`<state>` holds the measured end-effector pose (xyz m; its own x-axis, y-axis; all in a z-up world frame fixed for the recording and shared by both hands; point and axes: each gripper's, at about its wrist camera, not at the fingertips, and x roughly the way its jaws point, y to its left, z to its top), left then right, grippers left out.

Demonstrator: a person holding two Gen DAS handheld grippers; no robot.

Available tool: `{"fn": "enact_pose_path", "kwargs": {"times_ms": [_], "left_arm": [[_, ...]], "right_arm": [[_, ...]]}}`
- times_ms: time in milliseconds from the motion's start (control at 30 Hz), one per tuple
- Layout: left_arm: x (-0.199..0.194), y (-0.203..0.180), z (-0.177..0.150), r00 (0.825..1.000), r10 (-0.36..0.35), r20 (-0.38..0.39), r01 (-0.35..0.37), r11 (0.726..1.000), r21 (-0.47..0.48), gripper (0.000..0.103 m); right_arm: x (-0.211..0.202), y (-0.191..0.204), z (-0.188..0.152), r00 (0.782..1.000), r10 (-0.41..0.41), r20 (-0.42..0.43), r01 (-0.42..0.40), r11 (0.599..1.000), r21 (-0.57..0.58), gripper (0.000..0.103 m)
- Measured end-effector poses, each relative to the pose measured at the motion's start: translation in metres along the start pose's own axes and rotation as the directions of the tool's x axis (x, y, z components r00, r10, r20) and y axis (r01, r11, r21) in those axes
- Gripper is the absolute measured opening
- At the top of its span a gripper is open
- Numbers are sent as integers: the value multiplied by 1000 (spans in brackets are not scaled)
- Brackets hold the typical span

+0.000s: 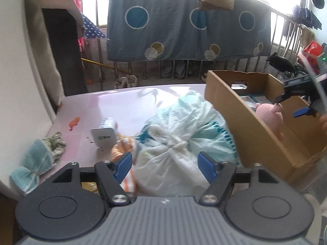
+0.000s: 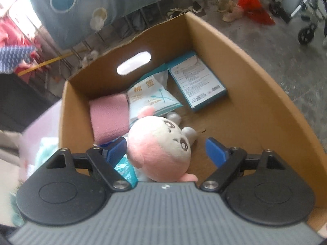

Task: Organize soft objects
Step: 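Reach the right tool to the teal towel bundle by the wall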

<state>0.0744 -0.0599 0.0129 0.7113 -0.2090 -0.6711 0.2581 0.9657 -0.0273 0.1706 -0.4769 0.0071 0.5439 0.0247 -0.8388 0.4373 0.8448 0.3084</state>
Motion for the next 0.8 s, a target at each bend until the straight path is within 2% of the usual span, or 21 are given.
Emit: {"fn": "enact_pose_path", "kwargs": {"times_ms": [100,200,300,367,467,567,600,700,733,800], "left_arm": [[-11,13,-9,999,47,9,-47,999,-2,72],[-23,29,-19,993,119,21,-119,993,-5,72],[-33,48,-32,978,204,30,-204,979,-21,72],[-37,65,-41,967,252,24,-250,967,-53,72],[-40,92,-55,945,326,16,-323,941,-99,72],[-36,117,-68,900,436,0,-434,896,-94,72],[-35,125,-72,886,464,-5,-462,882,-92,71],[-30,151,-80,849,528,-14,-527,844,-103,71],[-27,162,-82,841,540,-18,-539,835,-115,69],[-23,181,-84,839,544,-27,-541,828,-146,67]], "right_arm": [[-21,2,-5,998,51,29,-52,998,20,85],[-44,20,-13,987,153,48,-153,988,-2,85],[-59,56,-25,960,280,22,-278,959,-50,85],[-59,84,-35,933,359,-32,-360,929,-80,85],[-48,136,-57,865,475,-161,-493,864,-102,85],[-26,192,-85,767,564,-306,-609,790,-73,85],[-13,215,-97,727,585,-359,-641,766,-51,85],[19,271,-130,641,606,-472,-686,728,3,85],[30,291,-141,614,608,-504,-694,719,21,85],[54,329,-165,571,601,-559,-701,712,50,85]]}}
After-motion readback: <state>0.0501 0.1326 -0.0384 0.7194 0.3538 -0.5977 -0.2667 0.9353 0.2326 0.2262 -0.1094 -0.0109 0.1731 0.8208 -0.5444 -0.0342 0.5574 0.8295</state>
